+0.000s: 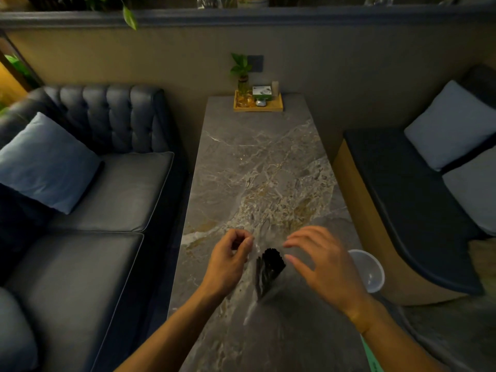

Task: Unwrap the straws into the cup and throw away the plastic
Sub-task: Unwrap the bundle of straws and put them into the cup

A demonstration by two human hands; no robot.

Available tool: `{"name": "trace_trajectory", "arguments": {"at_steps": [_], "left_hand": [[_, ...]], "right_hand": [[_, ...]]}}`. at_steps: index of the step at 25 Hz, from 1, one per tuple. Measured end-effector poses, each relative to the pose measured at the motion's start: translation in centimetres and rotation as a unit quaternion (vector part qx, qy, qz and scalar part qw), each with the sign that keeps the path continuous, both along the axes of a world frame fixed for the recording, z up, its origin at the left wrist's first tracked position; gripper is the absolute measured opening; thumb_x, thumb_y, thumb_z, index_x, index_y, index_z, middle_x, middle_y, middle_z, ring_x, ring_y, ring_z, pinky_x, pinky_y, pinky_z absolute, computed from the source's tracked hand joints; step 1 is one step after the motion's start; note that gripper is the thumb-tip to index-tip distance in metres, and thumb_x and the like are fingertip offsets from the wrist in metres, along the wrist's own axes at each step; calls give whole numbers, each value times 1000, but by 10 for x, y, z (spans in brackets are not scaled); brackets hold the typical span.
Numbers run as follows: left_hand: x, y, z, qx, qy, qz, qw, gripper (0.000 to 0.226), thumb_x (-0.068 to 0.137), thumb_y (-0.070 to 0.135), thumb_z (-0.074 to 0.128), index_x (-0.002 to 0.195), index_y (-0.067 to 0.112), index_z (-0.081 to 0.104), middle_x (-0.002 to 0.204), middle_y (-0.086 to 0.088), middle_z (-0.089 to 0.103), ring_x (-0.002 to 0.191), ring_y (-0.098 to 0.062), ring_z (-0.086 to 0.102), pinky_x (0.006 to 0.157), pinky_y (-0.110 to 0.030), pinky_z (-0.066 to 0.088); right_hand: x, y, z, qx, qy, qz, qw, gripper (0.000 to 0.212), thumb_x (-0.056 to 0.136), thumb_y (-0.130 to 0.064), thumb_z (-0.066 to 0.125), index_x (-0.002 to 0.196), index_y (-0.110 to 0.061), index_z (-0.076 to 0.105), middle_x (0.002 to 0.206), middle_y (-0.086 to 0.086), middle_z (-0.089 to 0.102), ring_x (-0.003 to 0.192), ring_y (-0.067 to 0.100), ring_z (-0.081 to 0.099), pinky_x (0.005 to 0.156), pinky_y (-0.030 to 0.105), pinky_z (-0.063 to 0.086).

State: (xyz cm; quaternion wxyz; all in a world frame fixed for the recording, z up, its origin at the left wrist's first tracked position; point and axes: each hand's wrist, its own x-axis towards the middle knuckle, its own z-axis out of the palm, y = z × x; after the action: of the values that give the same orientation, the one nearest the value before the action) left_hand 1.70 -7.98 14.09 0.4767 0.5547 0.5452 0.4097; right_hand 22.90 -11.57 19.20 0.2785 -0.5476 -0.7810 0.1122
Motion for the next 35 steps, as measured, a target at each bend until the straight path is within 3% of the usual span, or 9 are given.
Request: {"name": "trace_trajectory", "arguments": {"at_steps": [4,7,14,19,22,24,29,32,35], "left_hand": [[3,5,4,9,7,-4,1000,10,96,21,56,90,26,62,85,0,65,81,-20,63,72,-40,56],[4,12,8,4,12,-3,1000,10,96,23,56,88,26,62,82,3,64,76,-14,61,73,-42,56],[-21,-10,-31,-40,-41,-46,997,30,79,37,64,108,46,58,105,19,64,98,-3,62,77,-23,53],[-37,-27,-101,-79,210,-143,964,36,76,42,67,110,38,56,111,13,57,100,-6,56,85,-24,46],[-46,-21,-119,-103,279,-122,947,8,88,34,59,85,39,53,101,5,61,86,-11,58,71,-25,44],[-51,-15,-129,-95,301,-109,943,25,92,28,55,69,36,48,91,0,64,76,-16,60,63,-28,44],[-57,-9,-126,-24,261,-58,963,28,90,21,60,70,39,52,83,7,64,70,-4,59,60,-22,41],[-60,-5,-112,18,193,-18,981,25,86,21,68,74,41,60,83,10,67,78,1,61,65,-16,45],[-56,0,-86,22,123,24,992,28,84,14,72,77,40,65,83,7,70,79,-5,65,72,-26,52]], "right_hand": [[-12,4,10,4,-103,62,993,44,83,-64,52,94,-26,70,92,-9,70,96,14,60,82,32,48],[-26,7,5,-20,-144,60,987,30,80,-53,62,87,-25,70,86,-7,71,89,18,62,76,33,46],[-37,23,4,-134,36,-44,989,9,80,-36,72,85,-28,68,77,-7,72,73,10,66,68,38,57],[-40,38,9,-161,52,-71,983,6,79,-32,73,83,-29,69,75,-11,68,75,9,65,72,40,57],[-36,41,14,-181,82,-92,976,5,81,-29,73,83,-27,69,77,-7,69,75,10,65,73,39,57],[-32,41,17,-184,100,-108,972,5,81,-27,73,82,-23,70,76,-3,70,74,12,65,72,39,57],[-8,39,24,-223,209,-173,936,10,86,-16,69,85,-7,66,78,16,71,68,22,67,66,32,53],[22,30,28,-249,286,-207,902,8,89,-14,64,89,-6,64,79,13,70,64,18,65,63,30,52],[54,16,27,-265,322,-236,878,12,91,-15,62,95,-4,64,76,8,68,59,11,65,54,21,52]]}}
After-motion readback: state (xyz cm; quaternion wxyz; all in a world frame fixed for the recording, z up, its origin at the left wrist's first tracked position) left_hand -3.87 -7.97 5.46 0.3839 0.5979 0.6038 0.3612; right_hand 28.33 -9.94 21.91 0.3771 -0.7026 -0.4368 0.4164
